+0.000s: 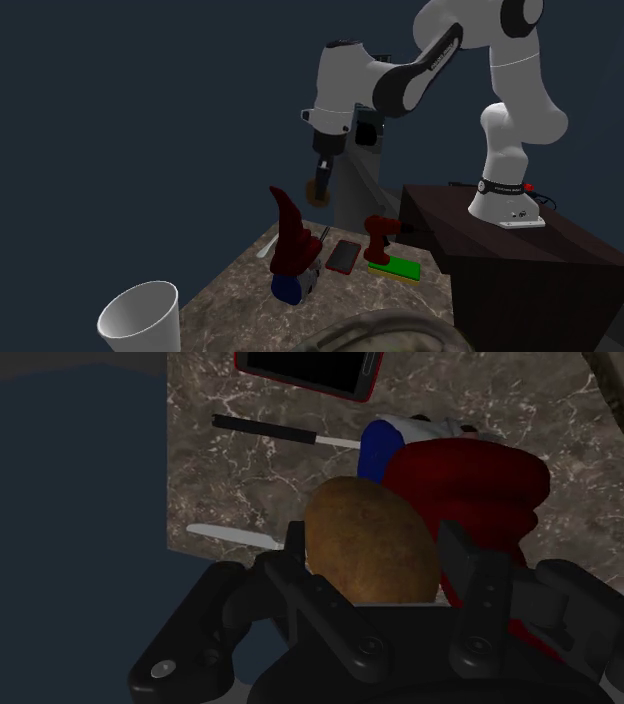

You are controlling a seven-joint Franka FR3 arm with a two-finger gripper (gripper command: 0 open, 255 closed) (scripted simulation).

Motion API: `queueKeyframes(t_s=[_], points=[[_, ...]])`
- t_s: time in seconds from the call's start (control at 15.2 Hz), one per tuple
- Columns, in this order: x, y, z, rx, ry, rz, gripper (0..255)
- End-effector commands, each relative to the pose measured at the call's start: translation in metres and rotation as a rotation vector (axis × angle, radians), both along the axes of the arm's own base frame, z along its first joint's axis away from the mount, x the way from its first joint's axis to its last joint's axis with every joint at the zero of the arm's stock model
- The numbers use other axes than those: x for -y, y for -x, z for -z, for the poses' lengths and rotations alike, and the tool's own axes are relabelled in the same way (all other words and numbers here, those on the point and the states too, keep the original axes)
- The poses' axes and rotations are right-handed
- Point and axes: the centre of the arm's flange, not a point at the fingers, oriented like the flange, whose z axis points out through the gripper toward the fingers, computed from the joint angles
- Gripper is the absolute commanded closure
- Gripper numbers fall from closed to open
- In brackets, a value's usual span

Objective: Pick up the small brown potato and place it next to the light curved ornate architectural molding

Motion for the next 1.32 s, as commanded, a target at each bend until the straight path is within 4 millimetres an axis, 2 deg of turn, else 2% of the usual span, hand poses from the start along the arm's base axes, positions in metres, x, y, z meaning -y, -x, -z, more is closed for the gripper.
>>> queueKeyframes(t_s=[0.0, 0.33, 1.25], points=[[-0.022, 0.012, 0.0, 0.0, 0.0, 0.002, 255], [-0.081, 0.044, 0.0, 0.0, 0.0, 0.002, 255], [-0.081, 0.044, 0.074, 0.0, 0.0, 0.002, 255]])
